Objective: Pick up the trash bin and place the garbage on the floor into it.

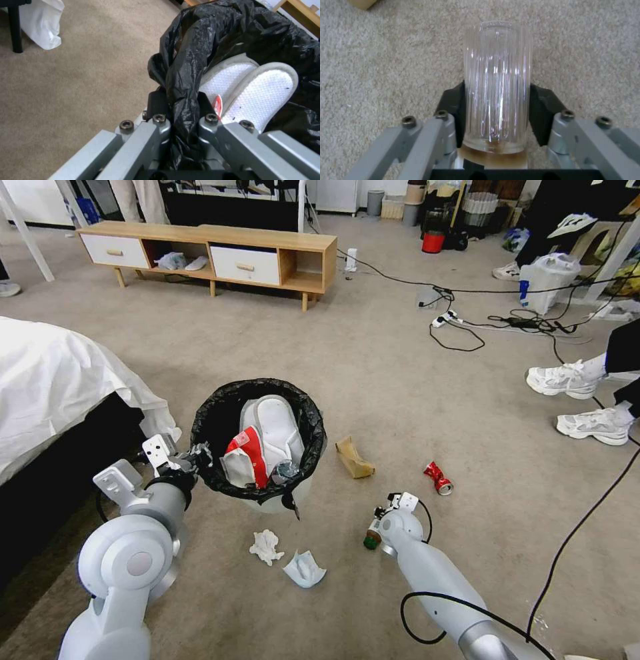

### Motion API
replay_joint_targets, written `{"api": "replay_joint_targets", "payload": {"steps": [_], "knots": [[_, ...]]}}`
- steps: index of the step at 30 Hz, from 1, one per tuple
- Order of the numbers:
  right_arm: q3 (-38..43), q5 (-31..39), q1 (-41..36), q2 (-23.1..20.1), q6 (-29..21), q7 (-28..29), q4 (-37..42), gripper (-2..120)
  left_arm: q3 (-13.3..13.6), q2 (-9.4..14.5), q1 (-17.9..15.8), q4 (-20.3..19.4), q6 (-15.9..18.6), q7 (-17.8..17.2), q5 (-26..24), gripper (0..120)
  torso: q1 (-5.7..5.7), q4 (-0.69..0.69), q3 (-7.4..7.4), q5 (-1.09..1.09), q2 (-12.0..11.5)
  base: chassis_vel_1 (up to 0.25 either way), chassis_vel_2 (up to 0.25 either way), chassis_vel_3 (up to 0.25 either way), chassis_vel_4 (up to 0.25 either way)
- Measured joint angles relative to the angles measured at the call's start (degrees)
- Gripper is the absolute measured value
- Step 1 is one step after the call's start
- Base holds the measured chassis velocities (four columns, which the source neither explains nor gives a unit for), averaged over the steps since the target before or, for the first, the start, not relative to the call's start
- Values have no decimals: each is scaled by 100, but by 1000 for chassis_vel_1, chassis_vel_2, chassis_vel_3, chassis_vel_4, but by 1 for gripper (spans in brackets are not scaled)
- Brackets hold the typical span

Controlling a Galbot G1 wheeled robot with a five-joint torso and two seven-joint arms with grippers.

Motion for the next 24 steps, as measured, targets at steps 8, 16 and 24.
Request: {"api": "replay_joint_targets", "payload": {"steps": [8,16,24], "knots": [[15,-59,-21,8,3,-30,22,31,-10,2,26,-22,-7,8,8,4,0,1,0,1,0,0,0,0,0],[91,-147,-54,-22,66,-68,37,31,-3,2,30,-20,-8,13,18,4,0,1,0,2,0,0,0,0,0],[325,-453,-163,-198,195,-94,515,31,4,25,1,23,-3,-80,-55,4,0,0,0,2,0,0,0,0,0]]}}
